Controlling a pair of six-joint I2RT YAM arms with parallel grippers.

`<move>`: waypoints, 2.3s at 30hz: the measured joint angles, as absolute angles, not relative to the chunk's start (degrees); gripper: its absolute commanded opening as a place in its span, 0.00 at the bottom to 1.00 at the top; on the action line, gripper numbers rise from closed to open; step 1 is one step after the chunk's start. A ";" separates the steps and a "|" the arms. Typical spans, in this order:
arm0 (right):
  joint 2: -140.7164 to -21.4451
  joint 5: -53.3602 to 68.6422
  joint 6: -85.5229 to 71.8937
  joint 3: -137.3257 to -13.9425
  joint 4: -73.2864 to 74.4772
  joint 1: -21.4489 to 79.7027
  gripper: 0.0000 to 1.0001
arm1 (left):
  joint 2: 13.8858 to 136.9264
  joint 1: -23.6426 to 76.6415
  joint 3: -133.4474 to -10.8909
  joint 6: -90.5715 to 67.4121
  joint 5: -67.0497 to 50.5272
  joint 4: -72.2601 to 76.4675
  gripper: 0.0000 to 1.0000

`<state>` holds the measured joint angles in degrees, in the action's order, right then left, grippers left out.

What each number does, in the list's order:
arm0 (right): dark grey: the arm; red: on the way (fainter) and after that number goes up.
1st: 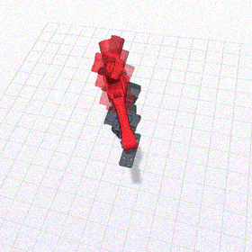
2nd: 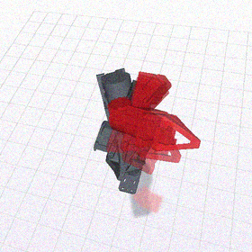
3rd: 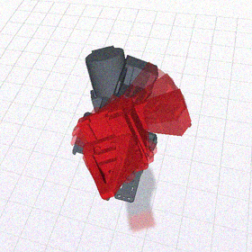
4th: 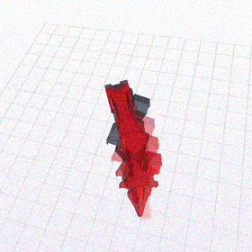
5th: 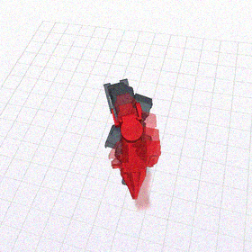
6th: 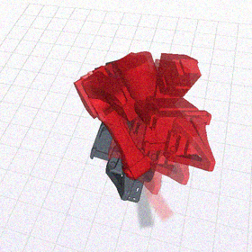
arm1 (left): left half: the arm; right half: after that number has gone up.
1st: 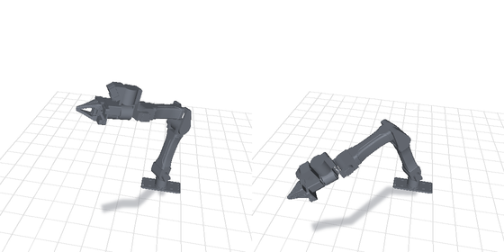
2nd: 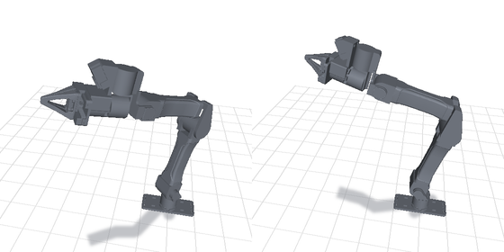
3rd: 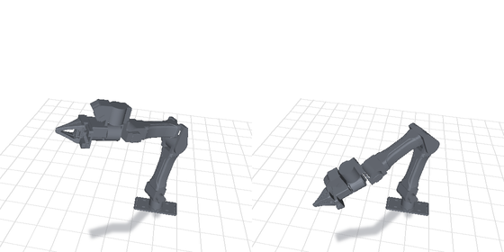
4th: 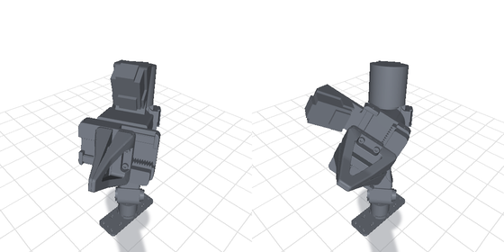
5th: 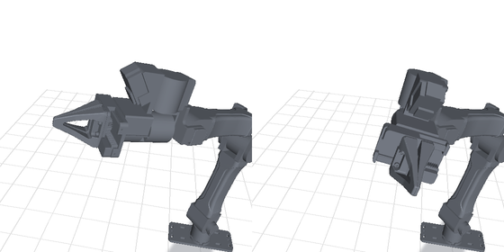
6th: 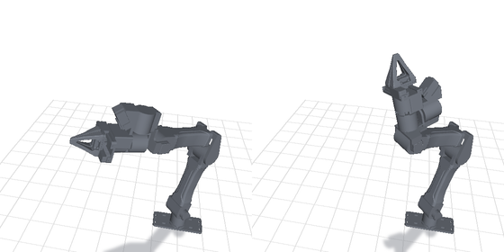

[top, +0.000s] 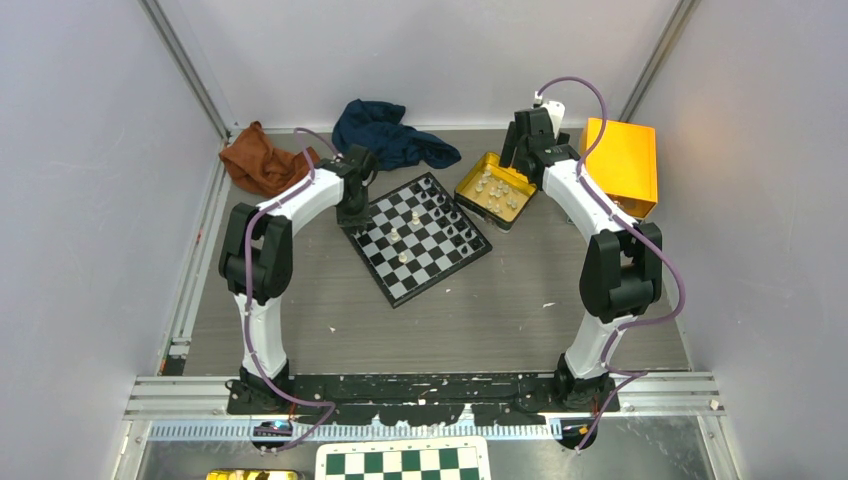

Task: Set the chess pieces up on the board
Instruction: Place the chess piece on the chessboard, then pick up the chess piece from the chessboard.

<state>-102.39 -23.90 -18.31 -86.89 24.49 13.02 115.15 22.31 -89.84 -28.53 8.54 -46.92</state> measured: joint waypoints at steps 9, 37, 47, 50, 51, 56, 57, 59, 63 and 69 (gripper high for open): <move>-102.39 -23.90 -18.28 -86.89 24.49 13.02 0.85 | 115.15 22.26 -89.69 -28.51 8.86 -46.52 0.00; -102.91 -23.92 -18.28 -86.89 24.53 13.02 0.85 | 116.07 21.93 -88.71 -28.32 9.52 -46.15 0.36; -102.91 -23.90 -18.28 -86.89 24.51 13.02 0.85 | 116.01 21.89 -88.71 -28.25 10.04 -46.17 0.53; -102.91 -23.90 -18.28 -86.89 24.53 13.02 0.85 | 115.31 21.87 -88.33 -28.27 10.07 -46.19 0.63; -102.91 -23.90 -18.31 -86.89 24.53 13.02 0.85 | 114.54 21.89 -87.88 -28.32 10.09 -46.24 0.67; -102.91 -23.90 -18.28 -86.89 24.53 13.02 0.85 | 108.79 22.81 -85.38 -28.27 11.42 -46.26 0.75; -102.91 -23.90 -18.31 -86.89 24.53 13.02 0.85 | 107.35 23.14 -84.88 -28.16 11.70 -46.02 0.77; -102.91 -23.90 -18.31 -86.89 24.53 13.02 0.85 | 104.81 24.18 -84.44 -28.01 12.21 -45.89 0.95; -102.91 -23.90 -18.31 -86.89 24.51 13.02 0.85 | 101.93 27.40 -84.53 -26.76 13.21 -44.82 0.99; -102.87 -23.92 -18.33 -86.56 24.45 13.02 0.85 | 102.87 31.38 -86.04 -25.28 13.54 -44.42 0.91</move>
